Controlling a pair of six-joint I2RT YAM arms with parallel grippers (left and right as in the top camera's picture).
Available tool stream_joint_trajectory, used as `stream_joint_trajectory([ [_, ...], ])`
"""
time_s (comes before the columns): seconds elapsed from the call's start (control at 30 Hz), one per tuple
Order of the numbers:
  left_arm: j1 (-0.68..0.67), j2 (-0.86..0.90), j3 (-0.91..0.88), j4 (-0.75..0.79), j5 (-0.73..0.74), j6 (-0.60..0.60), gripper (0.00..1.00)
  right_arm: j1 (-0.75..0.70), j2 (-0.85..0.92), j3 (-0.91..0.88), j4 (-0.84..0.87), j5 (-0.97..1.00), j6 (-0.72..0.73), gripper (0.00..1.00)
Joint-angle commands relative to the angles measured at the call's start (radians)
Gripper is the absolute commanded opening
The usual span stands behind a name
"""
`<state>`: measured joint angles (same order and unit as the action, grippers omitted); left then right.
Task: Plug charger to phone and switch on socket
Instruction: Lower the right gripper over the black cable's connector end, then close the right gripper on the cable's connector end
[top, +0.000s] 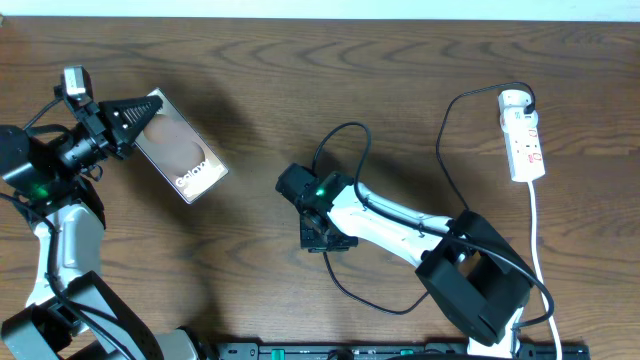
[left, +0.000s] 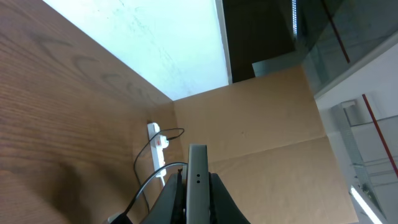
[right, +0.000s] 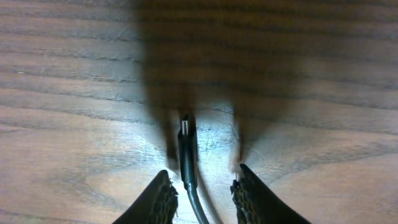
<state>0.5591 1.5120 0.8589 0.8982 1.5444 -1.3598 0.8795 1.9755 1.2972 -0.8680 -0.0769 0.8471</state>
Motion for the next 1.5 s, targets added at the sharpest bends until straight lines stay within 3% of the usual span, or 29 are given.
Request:
stream_joint_trajectory([
  [0.0,-0.004,-0.008,0.027,0.009,0.015,0.012,0.07,0.005,0.038,0.034,-0.008,0.009,-0.007,0.29],
  [0.27,-0.004,-0.008,0.027,0.009,0.015,0.024,0.07,0.005,0.047,0.045,-0.018,0.011,-0.007,0.26],
  [0.43,-0.004,-0.008,0.027,0.009,0.015,0.024,0.07,0.005,0.047,0.047,-0.024,0.011,-0.006,0.18],
  [1.47,-0.004,-0.008,0.027,0.009,0.019,0.024,0.07,0.005,0.047,0.053,-0.026,0.015,-0.006,0.02],
])
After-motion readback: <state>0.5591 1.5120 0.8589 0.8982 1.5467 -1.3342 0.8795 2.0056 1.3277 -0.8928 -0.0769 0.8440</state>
